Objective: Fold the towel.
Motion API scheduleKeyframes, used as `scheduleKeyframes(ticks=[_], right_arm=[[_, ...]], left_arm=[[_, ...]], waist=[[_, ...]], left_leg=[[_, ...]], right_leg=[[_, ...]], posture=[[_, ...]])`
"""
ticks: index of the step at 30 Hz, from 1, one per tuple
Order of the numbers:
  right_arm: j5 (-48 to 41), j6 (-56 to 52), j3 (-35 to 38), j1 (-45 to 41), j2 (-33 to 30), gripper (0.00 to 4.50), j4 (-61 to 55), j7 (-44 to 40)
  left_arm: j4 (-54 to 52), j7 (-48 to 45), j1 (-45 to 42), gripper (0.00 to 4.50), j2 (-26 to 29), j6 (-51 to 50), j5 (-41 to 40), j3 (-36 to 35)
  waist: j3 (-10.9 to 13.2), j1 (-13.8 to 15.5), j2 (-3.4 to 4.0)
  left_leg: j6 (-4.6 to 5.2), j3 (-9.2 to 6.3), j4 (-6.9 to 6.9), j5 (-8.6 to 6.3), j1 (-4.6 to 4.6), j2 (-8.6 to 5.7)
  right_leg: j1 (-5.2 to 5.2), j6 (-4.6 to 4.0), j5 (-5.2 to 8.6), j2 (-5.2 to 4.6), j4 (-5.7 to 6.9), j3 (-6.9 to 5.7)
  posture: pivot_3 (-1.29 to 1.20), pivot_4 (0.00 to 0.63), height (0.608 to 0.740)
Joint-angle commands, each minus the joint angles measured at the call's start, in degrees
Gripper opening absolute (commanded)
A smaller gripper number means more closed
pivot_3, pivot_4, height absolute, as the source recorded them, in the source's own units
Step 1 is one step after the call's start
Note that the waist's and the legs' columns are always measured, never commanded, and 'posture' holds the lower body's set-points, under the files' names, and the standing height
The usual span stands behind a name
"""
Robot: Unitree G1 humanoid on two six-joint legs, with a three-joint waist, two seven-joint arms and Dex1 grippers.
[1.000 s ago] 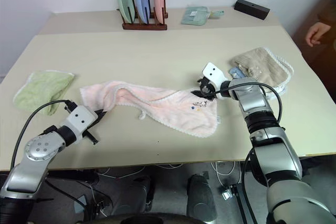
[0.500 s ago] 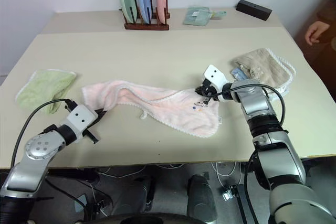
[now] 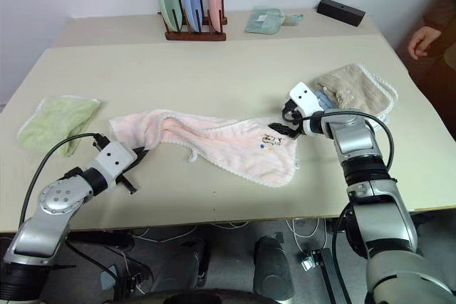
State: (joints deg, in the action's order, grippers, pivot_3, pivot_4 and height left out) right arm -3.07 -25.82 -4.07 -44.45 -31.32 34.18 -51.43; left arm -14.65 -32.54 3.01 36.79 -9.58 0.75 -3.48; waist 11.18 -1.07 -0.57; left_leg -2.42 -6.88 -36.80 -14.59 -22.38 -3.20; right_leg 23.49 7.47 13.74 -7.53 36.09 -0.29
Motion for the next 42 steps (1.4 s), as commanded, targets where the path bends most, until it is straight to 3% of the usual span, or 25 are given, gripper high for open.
scheduleKeyframes(ticks=[1, 3, 6, 12, 13, 18, 22, 25, 30, 34, 38, 42], right_arm=[[-0.8, -1.3, 0.3, -1.2, 0.5, 4.20, 2.0, -0.6], [-0.6, -1.4, -0.1, -1.1, 0.2, 4.20, 2.2, -1.1], [-0.6, -1.5, -0.1, -1.0, -0.1, 3.38, 2.1, -1.5], [0.5, 0.1, -1.9, 0.3, -2.0, 0.36, -0.7, -4.0], [0.7, 0.4, -2.1, 0.3, -2.2, 0.14, -0.9, -4.1], [1.5, 4.2, -0.6, -1.1, -2.8, 0.14, -0.8, -1.2], [3.0, 12.1, 0.2, -4.1, -3.9, 0.14, -0.2, 1.8], [4.3, 17.9, 0.7, -8.4, -4.7, 0.14, 2.8, 5.1], [6.5, 28.6, 1.9, -21.0, -6.1, 0.14, 9.7, 12.3], [4.9, 33.1, 3.7, -26.4, -7.4, 0.14, 9.1, 11.6], [0.4, 31.5, 5.0, -23.4, -9.6, 0.14, 0.5, 3.6], [-7.1, 21.0, 5.4, -8.8, -13.7, 0.14, -17.8, -6.6]], left_arm=[[-0.5, 0.0, 0.4, 0.00, 0.4, 1.6, 0.3, -0.6], [-0.4, 0.1, 0.7, 0.00, 0.4, 1.8, 0.4, -0.7], [-0.4, 0.3, 1.0, 0.00, 0.4, 2.0, 0.5, -0.8], [-0.2, 0.4, 1.2, 0.00, 0.4, 2.4, 0.8, -0.6], [-0.1, 0.3, 1.1, 0.00, 0.4, 2.5, 0.8, -0.6], [0.5, 0.2, -0.5, 0.00, 0.2, 2.5, 0.4, -0.9], [2.7, 0.6, -6.6, 0.00, -1.0, -0.6, -3.2, -3.2], [7.2, 1.6, -15.4, 0.00, -1.8, -3.4, -5.7, -4.8], [20.5, 5.4, -38.2, 0.00, -1.7, -2.0, -6.5, -7.1], [26.1, 6.6, -49.4, 0.00, -0.3, -0.8, -8.2, -10.0], [22.2, 2.6, -48.7, 0.00, 2.6, -4.6, -13.1, -13.3], [9.7, -6.7, -32.8, 0.00, 7.0, -11.8, -20.4, -16.5]], waist=[[0.0, -0.1, -0.01], [0.0, -0.1, -0.01], [0.0, 0.0, -0.01], [0.0, 0.0, -0.01], [0.0, 0.0, -0.01], [0.0, 0.2, 0.00], [0.0, 0.3, 0.02], [0.0, 0.1, 0.01], [0.1, 0.0, -0.04], [0.1, -0.3, -0.07], [0.1, -1.2, -0.08], [0.1, -1.8, -0.05]], left_leg=[[0.00, 0.00, 0.00, 0.00, 0.00, 0.00], [0.00, 0.00, 0.00, 0.00, 0.00, 0.00], [0.00, 0.00, 0.00, 0.00, 0.01, 0.00], [0.00, 0.01, 0.00, 0.00, 0.01, 0.00], [0.00, 0.01, 0.00, 0.00, 0.01, 0.00], [0.00, 0.01, -0.03, 0.00, 0.00, 0.00], [-0.01, 0.01, -0.03, 0.00, -0.02, -0.01], [-0.03, 0.01, -0.04, 0.02, -0.02, -0.02], [-0.11, 0.00, -0.03, 0.07, -0.11, -0.03], [-0.36, 0.01, 0.07, 0.16, -0.25, -0.05], [-0.59, 0.12, 0.60, 0.25, -0.22, -0.05], [-0.57, 0.23, 0.80, 0.23, -0.37, -0.01]], right_leg=[[0.00, 0.00, 0.00, 0.00, 0.00, 0.00], [-0.01, 0.00, 0.00, 0.00, 0.00, 0.00], [-0.01, 0.00, 0.00, 0.00, 0.00, 0.00], [-0.01, 0.00, 0.00, 0.00, 0.00, 0.00], [-0.02, 0.01, 0.00, 0.00, 0.00, 0.00], [-0.02, 0.00, 0.00, 0.00, 0.00, 0.00], [0.00, 0.01, 0.00, 0.00, 0.00, 0.00], [0.02, 0.14, -0.08, 0.00, 0.02, 0.00], [0.10, 0.19, -0.12, 0.02, 0.01, 0.00], [0.26, 0.27, -0.16, 0.00, -0.07, 0.01], [0.42, 0.34, -0.12, -0.08, -0.11, 0.01], [0.75, 0.36, -0.11, -0.11, -0.11, 0.02]], posture=[[0.00, 0.150, 0.740], [0.00, 0.150, 0.740], [0.00, 0.150, 0.740], [0.00, 0.150, 0.740], [0.00, 0.150, 0.740], [0.00, 0.150, 0.740], [0.00, 0.150, 0.740], [0.00, 0.150, 0.740], [0.00, 0.150, 0.740], [0.00, 0.150, 0.740], [0.00, 0.150, 0.740], [0.00, 0.150, 0.740]])
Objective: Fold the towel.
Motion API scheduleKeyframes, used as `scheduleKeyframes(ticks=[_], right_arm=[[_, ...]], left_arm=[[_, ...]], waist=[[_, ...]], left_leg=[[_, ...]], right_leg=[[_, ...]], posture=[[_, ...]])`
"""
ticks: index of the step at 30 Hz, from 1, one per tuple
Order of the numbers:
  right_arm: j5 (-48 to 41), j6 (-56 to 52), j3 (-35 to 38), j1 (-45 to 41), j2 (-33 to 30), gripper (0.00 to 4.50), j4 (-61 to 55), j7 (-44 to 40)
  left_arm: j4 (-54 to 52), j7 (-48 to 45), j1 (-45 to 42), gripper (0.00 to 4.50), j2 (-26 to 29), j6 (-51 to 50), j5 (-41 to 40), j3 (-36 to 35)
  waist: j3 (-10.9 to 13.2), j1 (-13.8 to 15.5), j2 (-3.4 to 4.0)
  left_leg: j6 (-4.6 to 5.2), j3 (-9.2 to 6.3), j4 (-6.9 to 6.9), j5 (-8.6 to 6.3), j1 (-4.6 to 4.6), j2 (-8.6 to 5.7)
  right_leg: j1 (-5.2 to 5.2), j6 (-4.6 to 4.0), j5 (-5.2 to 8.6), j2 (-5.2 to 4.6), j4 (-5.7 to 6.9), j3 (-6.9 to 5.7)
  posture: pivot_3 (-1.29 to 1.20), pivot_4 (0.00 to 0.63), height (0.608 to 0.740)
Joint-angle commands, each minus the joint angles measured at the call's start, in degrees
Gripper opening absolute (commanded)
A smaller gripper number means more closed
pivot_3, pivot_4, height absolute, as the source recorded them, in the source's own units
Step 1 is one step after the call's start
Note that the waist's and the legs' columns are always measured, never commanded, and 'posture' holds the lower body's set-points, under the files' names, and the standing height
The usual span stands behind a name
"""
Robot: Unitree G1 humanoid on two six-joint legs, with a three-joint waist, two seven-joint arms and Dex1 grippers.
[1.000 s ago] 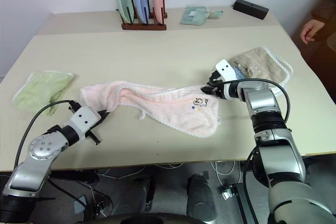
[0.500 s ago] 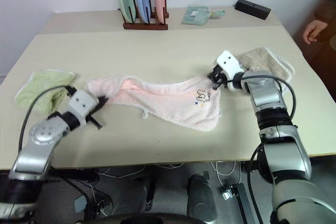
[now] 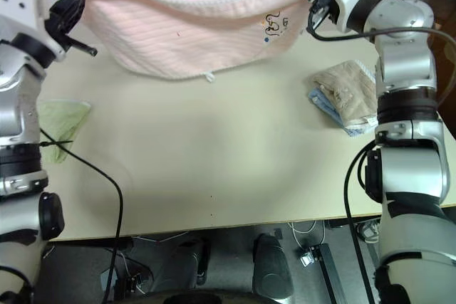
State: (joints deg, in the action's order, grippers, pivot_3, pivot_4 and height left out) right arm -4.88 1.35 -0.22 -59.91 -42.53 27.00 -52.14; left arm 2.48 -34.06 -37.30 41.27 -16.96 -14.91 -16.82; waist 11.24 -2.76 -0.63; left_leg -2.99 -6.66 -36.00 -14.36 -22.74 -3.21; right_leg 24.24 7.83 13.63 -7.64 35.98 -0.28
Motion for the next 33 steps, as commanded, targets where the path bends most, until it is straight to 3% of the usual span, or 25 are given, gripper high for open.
scheduleKeyframes(ticks=[1, 8, 16, 20, 28, 33], right_arm=[[-7.0, -9.0, 1.8, 10.2, -3.5, 0.14, -14.5, -7.4], [-18.1, -26.4, 8.4, 36.8, -14.3, 0.14, -34.9, -17.0], [-25.4, -34.6, 17.3, 46.9, -21.1, 0.14, -40.8, -20.4], [-22.9, -32.4, 14.5, 43.5, -20.2, 0.14, -37.8, -17.6], [-9.6, -24.3, 1.3, 33.3, -12.7, 0.14, -25.8, -9.0], [-5.2, -22.0, -1.8, 29.6, -8.2, 0.14, -18.9, -5.1]], left_arm=[[-9.8, -6.3, 11.3, 0.00, 3.4, -6.3, -5.9, -3.7], [-25.7, -13.6, 39.3, 0.00, 6.3, -16.1, -12.9, -10.4], [-31.7, -20.1, 54.9, 0.00, 9.4, -24.2, -20.2, -19.8], [-29.2, -18.4, 52.1, 0.00, 10.1, -22.5, -18.9, -18.4], [-15.1, -12.8, 33.6, 0.00, 8.2, -14.6, -9.2, -1.8], [-6.5, -12.8, 26.7, 0.00, 6.6, -9.9, -4.5, 5.0]], waist=[[0.0, -0.1, 0.01], [0.1, 1.0, 0.06], [0.1, 2.1, 0.02], [0.1, 2.2, 0.03], [0.0, 2.0, 0.02], [0.0, 1.8, 0.02]], left_leg=[[0.00, 0.02, -0.03, -0.04, -0.03, 0.00], [0.20, -0.01, -0.43, -0.14, -0.40, 0.03], [0.22, 0.10, -1.09, -0.15, -0.09, 0.31], [0.22, 0.12, -1.09, -0.14, -0.08, 0.30], [0.22, 0.14, -1.02, -0.14, -0.12, 0.26], [0.21, 0.13, -1.00, -0.14, -0.24, 0.25]], right_leg=[[0.08, 0.00, 0.01, -0.01, 0.06, 0.00], [0.31, -0.15, -0.06, 0.00, 0.08, 0.03], [-0.21, -0.66, -0.09, 0.25, 0.10, 0.04], [-0.23, -0.74, -0.13, 0.25, 0.10, 0.04], [-0.17, -0.52, -0.27, 0.26, 0.06, 0.05], [0.03, -0.39, -0.35, 0.27, 0.11, 0.05]], posture=[[0.00, 0.150, 0.740], [0.00, 0.150, 0.740], [0.00, 0.150, 0.740], [0.00, 0.150, 0.740], [0.00, 0.150, 0.740], [0.00, 0.150, 0.740]])
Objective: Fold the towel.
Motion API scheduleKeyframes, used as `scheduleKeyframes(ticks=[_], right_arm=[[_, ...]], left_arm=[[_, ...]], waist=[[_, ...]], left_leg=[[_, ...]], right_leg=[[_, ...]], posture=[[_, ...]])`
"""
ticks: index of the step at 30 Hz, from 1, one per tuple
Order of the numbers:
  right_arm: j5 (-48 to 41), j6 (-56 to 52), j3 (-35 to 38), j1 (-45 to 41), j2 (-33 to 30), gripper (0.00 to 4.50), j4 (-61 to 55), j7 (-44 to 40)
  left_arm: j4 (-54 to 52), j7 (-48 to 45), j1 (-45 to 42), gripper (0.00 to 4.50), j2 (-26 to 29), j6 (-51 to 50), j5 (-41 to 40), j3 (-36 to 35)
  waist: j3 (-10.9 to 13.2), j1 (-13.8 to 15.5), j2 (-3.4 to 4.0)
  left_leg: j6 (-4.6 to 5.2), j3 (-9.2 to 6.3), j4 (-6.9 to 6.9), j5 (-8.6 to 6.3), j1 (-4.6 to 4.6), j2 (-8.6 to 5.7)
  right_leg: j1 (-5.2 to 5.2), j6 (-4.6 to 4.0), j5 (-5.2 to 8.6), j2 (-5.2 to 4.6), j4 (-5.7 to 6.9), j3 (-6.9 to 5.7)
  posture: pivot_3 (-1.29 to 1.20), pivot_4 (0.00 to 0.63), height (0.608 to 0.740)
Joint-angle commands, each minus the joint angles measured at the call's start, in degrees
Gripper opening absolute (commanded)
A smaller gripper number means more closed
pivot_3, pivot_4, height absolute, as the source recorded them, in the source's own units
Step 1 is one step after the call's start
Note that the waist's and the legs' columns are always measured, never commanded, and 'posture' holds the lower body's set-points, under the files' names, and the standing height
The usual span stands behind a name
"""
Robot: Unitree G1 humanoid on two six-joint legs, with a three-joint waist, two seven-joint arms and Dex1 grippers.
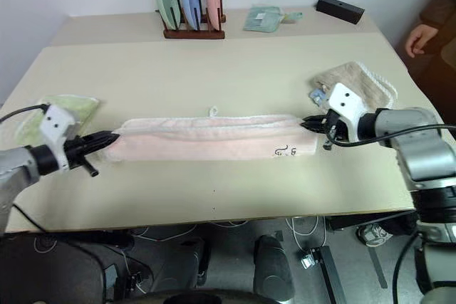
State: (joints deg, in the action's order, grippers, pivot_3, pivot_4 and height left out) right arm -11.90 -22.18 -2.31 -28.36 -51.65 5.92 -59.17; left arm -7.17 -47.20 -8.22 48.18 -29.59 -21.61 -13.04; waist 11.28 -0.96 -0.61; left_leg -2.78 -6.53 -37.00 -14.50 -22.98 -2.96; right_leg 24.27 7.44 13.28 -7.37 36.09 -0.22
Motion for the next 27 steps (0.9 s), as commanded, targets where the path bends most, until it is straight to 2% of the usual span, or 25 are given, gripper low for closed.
scheduleKeyframes(ticks=[1, 9, 21, 22, 23, 25, 27], right_arm=[[2.4, 2.0, 0.0, -2.3, 1.6, 0.14, 3.5, 2.5], [4.7, 4.9, 0.3, -4.4, 4.6, 0.14, 9.1, 5.3], [6.6, 7.5, 0.4, -5.6, 7.3, 0.14, 14.1, 8.6], [6.3, 7.1, 0.5, -5.2, 7.3, 0.05, 13.6, 8.1], [6.1, 6.8, 0.5, -4.9, 7.3, 0.32, 13.0, 7.9], [5.6, 6.2, 0.7, -4.5, 7.4, 0.97, 12.1, 7.6], [5.5, 6.3, 1.0, -4.1, 7.3, 1.94, 11.2, 7.8]], left_arm=[[4.8, 0.7, -3.9, 0.00, -1.1, 3.2, 2.5, 1.9], [13.5, 2.4, -9.8, 0.00, -4.5, 6.2, 4.4, 2.6], [21.0, 3.6, -13.8, 0.00, -8.2, 8.5, 5.9, 3.4], [21.1, 3.2, -13.9, 0.28, -8.3, 8.1, 5.5, 3.3], [21.1, 3.0, -13.9, 0.61, -8.4, 7.8, 5.3, 3.2], [21.2, 3.0, -13.9, 1.42, -8.4, 7.6, 5.2, 3.1], [21.4, 4.3, -13.9, 2.43, -8.5, 8.0, 5.7, 2.7]], waist=[[0.0, 0.0, 0.00], [0.0, 0.1, 0.00], [0.0, 0.0, 0.00], [0.0, 0.0, 0.00], [0.0, 0.0, 0.00], [0.0, 0.0, 0.00], [0.0, 0.0, 0.00]], left_leg=[[0.00, 0.00, 0.01, 0.00, 0.00, 0.00], [-0.02, -0.03, -0.05, 0.02, -0.06, -0.02], [-0.04, -0.04, -0.07, 0.03, -0.05, -0.03], [-0.03, -0.04, -0.07, 0.03, -0.05, -0.03], [-0.04, -0.04, -0.07, 0.03, -0.05, -0.03], [-0.03, -0.04, -0.07, 0.03, -0.04, -0.03], [-0.03, -0.05, -0.07, 0.03, -0.04, -0.03]], right_leg=[[0.00, 0.01, -0.01, 0.00, 0.00, 0.00], [0.02, 0.09, -0.07, 0.00, 0.03, 0.00], [0.02, 0.12, -0.10, 0.01, 0.05, 0.00], [0.02, 0.12, -0.10, 0.01, 0.06, 0.00], [0.02, 0.12, -0.10, 0.01, 0.06, 0.00], [0.02, 0.12, -0.10, 0.01, 0.06, 0.00], [0.02, 0.12, -0.10, 0.01, 0.07, 0.00]], posture=[[0.00, 0.150, 0.740], [0.00, 0.150, 0.740], [0.00, 0.150, 0.740], [0.00, 0.150, 0.740], [0.00, 0.150, 0.740], [0.00, 0.150, 0.740], [0.00, 0.150, 0.740]])
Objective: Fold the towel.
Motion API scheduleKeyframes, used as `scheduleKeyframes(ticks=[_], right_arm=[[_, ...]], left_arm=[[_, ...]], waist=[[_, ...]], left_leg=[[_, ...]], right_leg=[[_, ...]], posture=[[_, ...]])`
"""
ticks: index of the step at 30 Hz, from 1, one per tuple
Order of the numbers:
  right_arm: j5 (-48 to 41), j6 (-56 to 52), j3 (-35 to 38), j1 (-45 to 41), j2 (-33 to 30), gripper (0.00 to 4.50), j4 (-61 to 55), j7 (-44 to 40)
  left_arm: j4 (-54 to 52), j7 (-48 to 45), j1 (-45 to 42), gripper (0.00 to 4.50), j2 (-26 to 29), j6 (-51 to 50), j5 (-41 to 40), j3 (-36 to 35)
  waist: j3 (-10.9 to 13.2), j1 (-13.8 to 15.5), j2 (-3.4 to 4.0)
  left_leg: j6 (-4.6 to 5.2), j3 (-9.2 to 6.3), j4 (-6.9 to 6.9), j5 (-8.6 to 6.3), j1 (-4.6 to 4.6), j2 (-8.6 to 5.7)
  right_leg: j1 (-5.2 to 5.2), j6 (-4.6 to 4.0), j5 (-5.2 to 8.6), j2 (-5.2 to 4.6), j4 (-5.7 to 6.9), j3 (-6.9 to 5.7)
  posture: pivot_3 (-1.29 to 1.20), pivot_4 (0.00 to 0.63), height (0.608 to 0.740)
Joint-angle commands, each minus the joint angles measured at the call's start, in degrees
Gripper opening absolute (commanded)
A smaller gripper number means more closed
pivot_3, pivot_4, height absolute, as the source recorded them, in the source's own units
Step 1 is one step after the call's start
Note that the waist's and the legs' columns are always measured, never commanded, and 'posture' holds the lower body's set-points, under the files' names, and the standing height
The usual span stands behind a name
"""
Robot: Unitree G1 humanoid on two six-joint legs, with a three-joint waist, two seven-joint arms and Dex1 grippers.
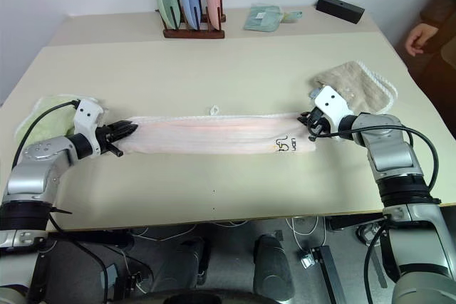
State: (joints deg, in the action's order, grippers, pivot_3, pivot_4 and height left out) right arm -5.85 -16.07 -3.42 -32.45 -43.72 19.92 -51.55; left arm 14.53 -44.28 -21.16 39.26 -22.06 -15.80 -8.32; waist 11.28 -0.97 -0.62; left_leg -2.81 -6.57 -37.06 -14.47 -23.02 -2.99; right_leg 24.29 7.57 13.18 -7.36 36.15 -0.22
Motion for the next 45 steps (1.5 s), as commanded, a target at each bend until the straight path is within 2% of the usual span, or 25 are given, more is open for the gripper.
scheduleKeyframes(ticks=[1, 4, 10, 13, 15, 16, 17, 21, 26, 29, 33, 35, 39, 45], right_arm=[[-0.6, 0.4, 2.6, 0.1, -0.6, 2.36, -3.2, 0.7], [-1.0, 0.0, 4.1, 0.3, -0.8, 3.84, -4.1, 2.0], [-1.2, -2.8, 8.9, 2.9, -1.9, 3.84, -7.7, 6.3], [-3.7, -6.5, 12.6, 6.0, -2.3, 3.84, -12.5, 6.7], [-9.0, -12.5, 16.8, 9.1, -2.7, 3.84, -17.2, 4.8], [-11.8, -15.2, 18.7, 11.1, -3.0, 4.37, -19.9, 3.4], [-15.5, -18.3, 20.8, 13.6, -3.2, 4.45, -23.7, 1.6], [-26.6, -28.6, 26.9, 21.2, -2.6, 4.45, -35.2, 0.3], [-36.9, -39.2, 31.7, 32.3, 1.4, 4.45, -46.7, 4.9], [-40.7, -44.3, 32.3, 36.5, 4.5, 4.45, -49.7, 10.2], [-46.3, -50.5, 33.3, 36.2, 11.7, 4.45, -51.3, 20.8], [-48.5, -53.0, 34.4, 33.7, 17.2, 4.45, -49.7, 28.5], [-52.9, -56.7, 36.9, 28.3, 25.8, 4.45, -46.4, 41.2], [-57.4, -55.6, 41.4, 20.7, 35.6, 4.45, -39.5, 58.9]], left_arm=[[-0.1, 2.4, -1.2, 2.89, 0.2, 0.5, -0.1, -2.5], [0.4, 4.8, -2.2, 4.43, -0.8, -0.4, -1.8, -4.9], [2.5, 14.9, -5.1, 4.43, -5.4, -4.1, -4.8, -11.4], [0.5, 16.1, -4.7, 4.43, -7.5, -6.0, -7.2, -13.1], [-0.7, 16.8, -3.6, 4.43, -7.9, -5.9, -6.8, -12.8], [-1.1, 17.2, -3.1, 4.46, -8.0, -5.8, -6.5, -12.6], [-1.6, 17.7, -2.7, 4.46, -8.1, -5.5, -6.2, -12.5], [-7.0, 16.0, -0.7, 4.46, -7.9, -5.5, -6.4, -10.4], [-12.6, 15.2, 2.5, 4.46, -6.3, -6.8, -5.1, -7.9], [-13.6, 14.2, 4.0, 4.46, -5.4, -7.1, -5.5, -8.0], [-16.0, 11.8, 6.6, 4.46, -4.1, -2.2, -4.5, -8.0], [-19.3, 11.4, 7.4, 4.46, -4.8, -0.3, -6.3, -9.7], [-26.7, 7.4, 11.4, 4.46, -4.0, -0.1, -8.2, -8.0], [-38.9, 1.6, 17.7, 4.46, -3.4, -5.1, -12.4, -0.3]], waist=[[0.0, 0.0, 0.00], [0.0, 0.0, 0.00], [0.0, 0.3, -0.03], [0.0, 0.2, -0.03], [0.0, 0.2, -0.03], [0.0, 0.2, -0.03], [0.0, 0.3, -0.04], [0.0, 0.1, -0.05], [-0.1, 0.4, -0.09], [-0.1, 0.4, -0.14], [-0.2, 0.2, -0.17], [-0.2, 0.3, -0.20], [-0.2, 0.3, -0.15], [-0.2, 0.3, -0.13]], left_leg=[[0.00, 0.00, 0.00, 0.00, 0.00, 0.00], [0.00, -0.01, 0.00, 0.00, 0.00, 0.00], [-0.01, -0.04, -0.03, 0.00, -0.01, -0.03], [-0.01, -0.04, -0.04, 0.01, -0.02, -0.04], [-0.01, -0.04, -0.06, 0.01, -0.02, -0.04], [-0.02, -0.04, -0.05, 0.01, -0.02, -0.04], [-0.01, -0.05, -0.05, 0.01, -0.02, -0.04], [0.00, -0.04, -0.06, 0.00, 0.02, -0.03], [0.00, -0.06, -0.07, 0.00, 0.05, -0.03], [0.01, -0.06, -0.06, 0.00, 0.10, -0.03], [0.01, -0.02, -0.04, 0.00, 0.17, -0.01], [0.00, -0.04, -0.03, 0.00, 0.18, 0.01], [0.00, -0.03, -0.01, 0.00, 0.16, 0.00], [0.00, -0.02, 0.02, 0.00, 0.17, 0.00]], right_leg=[[0.00, 0.00, 0.00, 0.00, 0.00, 0.00], [0.00, 0.00, 0.00, 0.00, 0.00, 0.00], [-0.01, 0.04, -0.03, -0.01, 0.01, 0.00], [-0.02, 0.07, -0.05, -0.02, 0.01, 0.01], [-0.02, 0.07, -0.05, -0.02, 0.02, 0.01], [-0.02, 0.07, -0.05, -0.02, 0.02, 0.01], [-0.03, 0.07, -0.05, -0.02, 0.02, 0.01], [-0.08, 0.07, -0.05, -0.01, 0.01, 0.03], [-0.16, 0.05, -0.06, -0.01, -0.01, 0.04], [-0.21, 0.05, -0.05, -0.01, -0.02, 0.04], [-0.21, 0.04, -0.05, 0.01, -0.01, 0.08], [-0.22, 0.03, -0.05, 0.02, -0.02, 0.08], [-0.21, 0.01, -0.06, 0.01, -0.05, 0.13], [-0.19, 0.00, -0.05, 0.02, -0.04, 0.14]], posture=[[0.00, 0.150, 0.740], [0.00, 0.150, 0.740], [0.00, 0.150, 0.740], [0.00, 0.150, 0.740], [0.00, 0.150, 0.740], [0.00, 0.150, 0.740], [0.00, 0.150, 0.740], [0.00, 0.150, 0.740], [0.00, 0.150, 0.740], [0.00, 0.150, 0.740], [0.00, 0.150, 0.740], [0.00, 0.150, 0.740], [0.00, 0.150, 0.740], [0.00, 0.150, 0.740]])
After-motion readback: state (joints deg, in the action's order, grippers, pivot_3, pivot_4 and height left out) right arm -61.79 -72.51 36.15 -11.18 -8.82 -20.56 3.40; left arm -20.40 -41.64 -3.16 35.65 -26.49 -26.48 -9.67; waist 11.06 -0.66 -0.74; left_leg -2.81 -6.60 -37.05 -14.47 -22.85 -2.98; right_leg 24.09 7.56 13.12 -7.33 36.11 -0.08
